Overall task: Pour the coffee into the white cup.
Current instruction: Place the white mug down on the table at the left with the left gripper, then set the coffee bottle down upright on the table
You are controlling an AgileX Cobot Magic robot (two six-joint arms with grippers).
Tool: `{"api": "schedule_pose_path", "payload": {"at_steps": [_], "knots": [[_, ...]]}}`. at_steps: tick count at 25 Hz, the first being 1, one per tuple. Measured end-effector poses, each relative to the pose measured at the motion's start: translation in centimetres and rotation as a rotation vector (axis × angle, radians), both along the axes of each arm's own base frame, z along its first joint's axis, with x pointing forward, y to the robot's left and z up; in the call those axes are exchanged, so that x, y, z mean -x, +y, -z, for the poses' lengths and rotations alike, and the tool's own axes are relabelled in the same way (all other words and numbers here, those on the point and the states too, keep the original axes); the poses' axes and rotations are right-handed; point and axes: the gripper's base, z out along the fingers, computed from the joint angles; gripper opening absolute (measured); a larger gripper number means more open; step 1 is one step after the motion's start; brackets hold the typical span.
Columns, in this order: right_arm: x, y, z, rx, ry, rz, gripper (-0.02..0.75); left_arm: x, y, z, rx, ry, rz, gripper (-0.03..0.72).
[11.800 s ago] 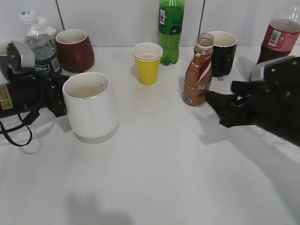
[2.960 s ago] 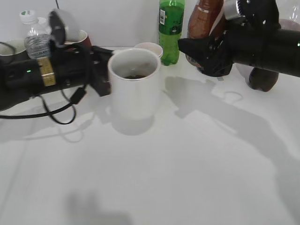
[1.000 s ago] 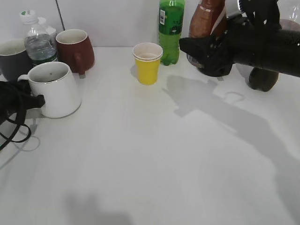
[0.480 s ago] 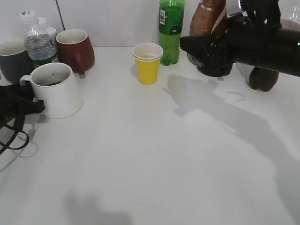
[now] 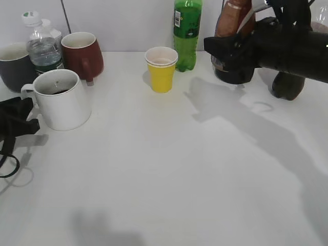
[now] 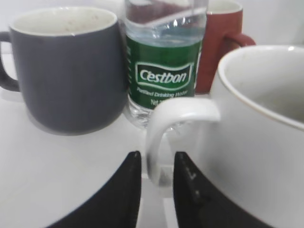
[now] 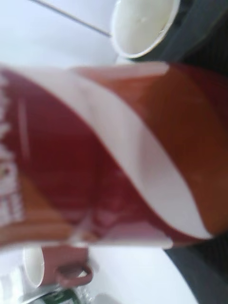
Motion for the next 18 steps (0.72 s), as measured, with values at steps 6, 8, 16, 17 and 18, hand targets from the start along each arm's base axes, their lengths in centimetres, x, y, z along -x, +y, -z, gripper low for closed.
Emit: {"api": "schedule_pose_path", "payload": {"at_steps": [6, 8, 16, 17, 18], "knots": [[-0.2, -0.5, 0.6, 0.025, 0.053, 0.065, 0.534, 1.2, 0.3, -0.9, 0.004, -0.016, -0.016, 0.204], [-0.1, -0.7, 0.9, 0.032, 0.056, 0.082, 0.534, 1.6, 0.3, -1.2, 0.006, -0.022, -0.021, 0.209], [1.2, -2.4, 4.2, 0.028, 0.088, 0.227, 0.534, 1.9, 0.0, -2.5, 0.003, -0.073, 0.018, 0.225], [1.2, -2.4, 4.9, 0.028, 0.099, 0.234, 0.534, 2.0, -0.1, -2.7, 0.002, -0.082, 0.031, 0.225], [1.1, -2.5, 5.5, 0.028, 0.113, 0.241, 0.534, 2.0, -0.2, -3.2, 0.002, -0.1, 0.04, 0.228]]}}
